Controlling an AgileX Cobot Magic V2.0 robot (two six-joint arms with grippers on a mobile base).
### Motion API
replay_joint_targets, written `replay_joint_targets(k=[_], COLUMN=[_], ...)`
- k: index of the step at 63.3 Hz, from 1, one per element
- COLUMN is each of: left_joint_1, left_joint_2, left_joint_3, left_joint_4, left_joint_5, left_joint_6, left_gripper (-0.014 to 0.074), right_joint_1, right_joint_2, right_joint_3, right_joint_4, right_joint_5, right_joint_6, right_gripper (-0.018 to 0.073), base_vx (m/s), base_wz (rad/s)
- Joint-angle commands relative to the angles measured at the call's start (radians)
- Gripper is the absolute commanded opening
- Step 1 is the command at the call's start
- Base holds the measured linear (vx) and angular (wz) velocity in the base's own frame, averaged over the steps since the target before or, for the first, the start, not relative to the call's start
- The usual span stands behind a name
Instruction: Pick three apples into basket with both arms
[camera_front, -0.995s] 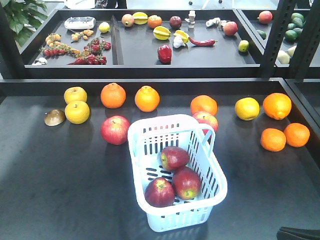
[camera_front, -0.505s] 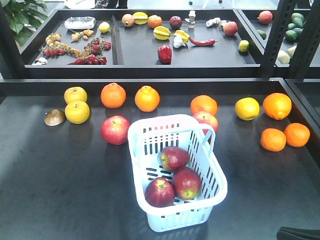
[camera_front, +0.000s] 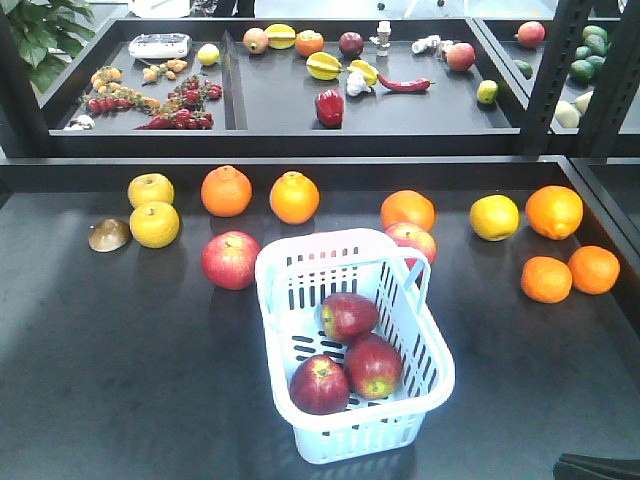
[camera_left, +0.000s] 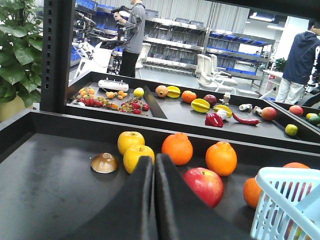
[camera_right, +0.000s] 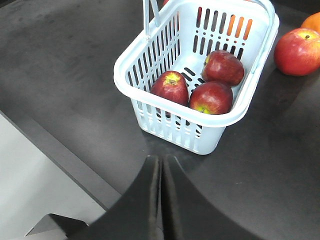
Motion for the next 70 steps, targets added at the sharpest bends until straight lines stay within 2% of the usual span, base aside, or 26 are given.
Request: replay_joint_targets(k=[1, 45, 54, 59, 63, 70], left_joint_1=[-0.002, -0.002, -0.002, -0.002, -0.002, -0.002], left_joint_2=[-0.014, -0.014, -0.014, -0.014, -0.014, -0.014], left_joint_3=[-0.025, -0.025, -0.025, -0.025, -0.025, -0.025], left_joint_4=[0.0, 0.0, 0.0, 0.0, 0.0, 0.0], left_joint_5=[-0.071, -0.071, -0.071, -0.071, -0.071, -0.071], left_joint_6=[-0.006, -0.006, -0.006, -0.006, -0.006, -0.006], left_gripper=[-0.0006, -0.0006, -0.0006, -0.0006, -0.0006, -0.0006], right_joint_1=[-0.001, -0.001, 0.0, 0.0, 0.0, 0.0], right_joint_2=[0.006, 0.006, 0.005, -0.007, -0.031, -0.1], right_joint_3=[-0.025, -0.023, -0.023, -0.003, 0.053, 0.209], right_joint_4=[0.021, 0.013, -0.057, -0.113, -0.179, -0.286], right_joint_5=[-0.047, -0.044, -0.12, -0.209, -0.332, -0.522], right_joint_6=[-0.008, -0.008, 0.002, 0.07, 0.17, 0.471], right_gripper=[-0.0005, -0.0005, -0.0005, -0.0005, -0.0005, -0.0005], base_vx=[0.0, 0.0, 0.0, 0.0, 0.0, 0.0], base_wz=[0.0, 0.0, 0.0, 0.0, 0.0, 0.0])
